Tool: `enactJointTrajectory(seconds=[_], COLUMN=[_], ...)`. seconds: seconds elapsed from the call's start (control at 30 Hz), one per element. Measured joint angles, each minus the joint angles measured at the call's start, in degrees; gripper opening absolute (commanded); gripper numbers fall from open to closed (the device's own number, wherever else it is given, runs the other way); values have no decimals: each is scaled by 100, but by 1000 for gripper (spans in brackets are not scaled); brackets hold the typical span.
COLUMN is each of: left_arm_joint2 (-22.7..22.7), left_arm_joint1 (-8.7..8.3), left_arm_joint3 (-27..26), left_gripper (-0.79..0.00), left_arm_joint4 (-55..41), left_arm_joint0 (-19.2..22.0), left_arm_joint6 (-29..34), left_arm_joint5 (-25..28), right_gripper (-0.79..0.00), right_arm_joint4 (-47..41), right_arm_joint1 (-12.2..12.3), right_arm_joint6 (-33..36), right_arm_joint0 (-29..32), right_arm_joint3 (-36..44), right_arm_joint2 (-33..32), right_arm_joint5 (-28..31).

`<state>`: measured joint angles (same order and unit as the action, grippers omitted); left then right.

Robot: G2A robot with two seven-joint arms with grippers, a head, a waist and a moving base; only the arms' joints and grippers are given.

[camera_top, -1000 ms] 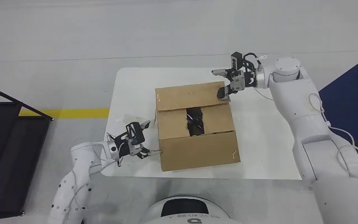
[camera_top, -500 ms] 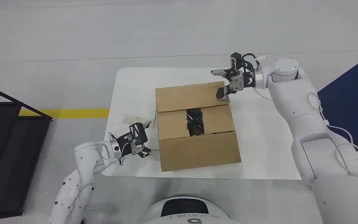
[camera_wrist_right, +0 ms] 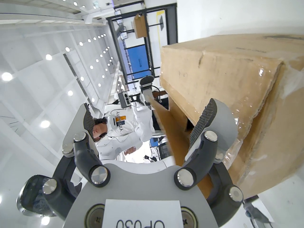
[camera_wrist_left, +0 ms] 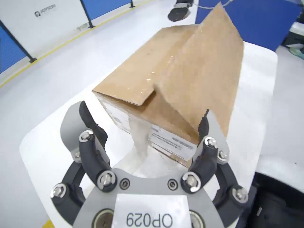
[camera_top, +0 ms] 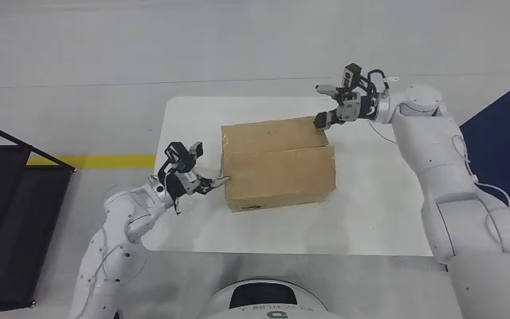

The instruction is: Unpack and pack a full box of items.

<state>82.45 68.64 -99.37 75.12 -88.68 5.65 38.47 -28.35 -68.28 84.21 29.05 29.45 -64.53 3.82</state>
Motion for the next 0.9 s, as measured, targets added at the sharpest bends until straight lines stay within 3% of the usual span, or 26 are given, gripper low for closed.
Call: enactJointTrajectory(seconds=[0.2, 0.43, 0.67, 0.9], left_arm_joint2=[-526, -694, -624, -361], left_arm_joint1=[93, 124, 105, 49], left_arm_joint3=[150, 374, 397, 350], left_gripper=[0, 0, 0, 0], left_arm_joint4=[-282, -392, -464, -272], left_arm_joint0=[440, 650, 593, 259], left_arm_joint6=[731, 869, 740, 547], left_arm_joint5=[-861, -1297, -1382, -1592], right_gripper=[0, 0, 0, 0], right_arm_joint4=[-893, -68, 271, 768], right_arm_joint1=[156, 516, 752, 781], right_arm_joint6=[388, 378, 378, 379], right_arm_joint0=[437, 990, 938, 694], right_arm_joint3=[512, 1834, 1968, 1879], right_arm_joint2=[-477, 38, 537, 1013], right_arm_joint5=[261, -61, -269, -317])
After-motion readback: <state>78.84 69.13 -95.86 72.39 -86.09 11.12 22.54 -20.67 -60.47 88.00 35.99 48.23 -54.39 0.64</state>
